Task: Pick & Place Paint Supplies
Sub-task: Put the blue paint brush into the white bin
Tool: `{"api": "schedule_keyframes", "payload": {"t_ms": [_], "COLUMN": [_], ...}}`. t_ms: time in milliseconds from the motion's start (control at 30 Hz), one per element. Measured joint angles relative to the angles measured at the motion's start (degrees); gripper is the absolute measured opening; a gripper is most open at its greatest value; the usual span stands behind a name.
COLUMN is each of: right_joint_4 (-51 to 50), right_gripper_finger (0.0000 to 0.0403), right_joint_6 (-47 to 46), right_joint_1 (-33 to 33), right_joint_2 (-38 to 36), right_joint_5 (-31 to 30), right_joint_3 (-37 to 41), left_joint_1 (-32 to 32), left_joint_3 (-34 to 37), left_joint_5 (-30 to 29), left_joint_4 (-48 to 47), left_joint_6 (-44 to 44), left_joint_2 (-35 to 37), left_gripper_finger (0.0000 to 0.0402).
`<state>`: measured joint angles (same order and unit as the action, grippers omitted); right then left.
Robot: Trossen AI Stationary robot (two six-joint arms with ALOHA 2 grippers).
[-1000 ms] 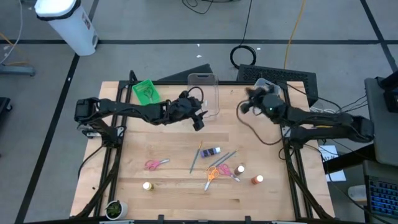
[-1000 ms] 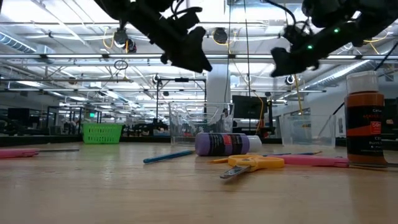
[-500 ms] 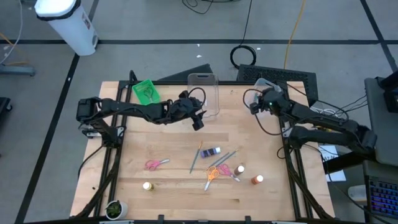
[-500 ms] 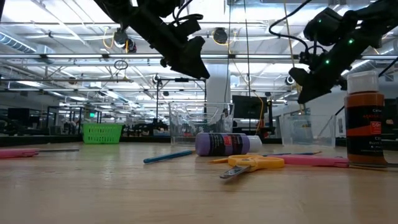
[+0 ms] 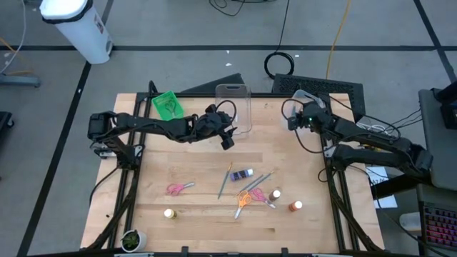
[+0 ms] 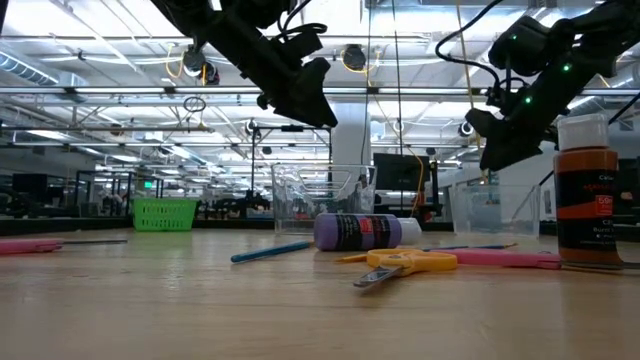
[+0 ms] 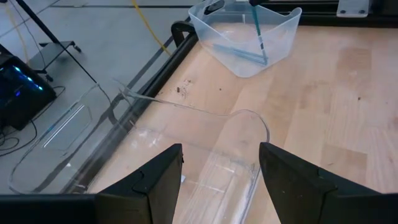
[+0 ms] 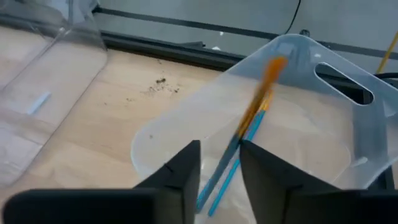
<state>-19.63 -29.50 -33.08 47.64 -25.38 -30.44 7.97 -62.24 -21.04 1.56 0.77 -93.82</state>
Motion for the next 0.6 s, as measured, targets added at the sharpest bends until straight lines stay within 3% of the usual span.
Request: {"api": "schedule_keyframes", "payload": {"t_ms": [100, 267, 367, 467, 600], "right_joint_4": [3.2, 5.73, 6.18, 8.16, 15.48], "right_gripper_finger": [0.0141, 0.0178, 0.0194, 0.0203, 0.0204], "right_joint_6": [2.55, 15.88, 17.28, 17.25, 18.32], "right_joint_1": [0.04, 0.04, 0.09, 1.11, 4.14], "right_joint_2": [-0.16, -1.53, -2.3, -3.12, -3.75], "right_joint_5": [0.14, -0.38, -1.43, 3.96, 16.89], "right_joint_3": [0.0, -1.36, -2.6, -2.78, -2.78], "left_joint_1": [0.0, 0.23, 0.26, -0.01, -0.65], "left_joint_3": [0.0, 0.0, 0.0, 0.0, 0.02], "left_joint_5": [0.01, -0.03, -0.02, 0.01, 0.07], "left_joint_4": [-0.04, -0.05, -0.1, -0.48, -1.92], "left_joint_6": [-0.52, -0.64, -1.8, -3.41, -4.21], "left_joint_2": [0.0, 0.0, 0.0, 0.0, 0.0], "left_gripper_finger": [0.0218, 0.0218, 0.0218, 0.0218, 0.0218]}}
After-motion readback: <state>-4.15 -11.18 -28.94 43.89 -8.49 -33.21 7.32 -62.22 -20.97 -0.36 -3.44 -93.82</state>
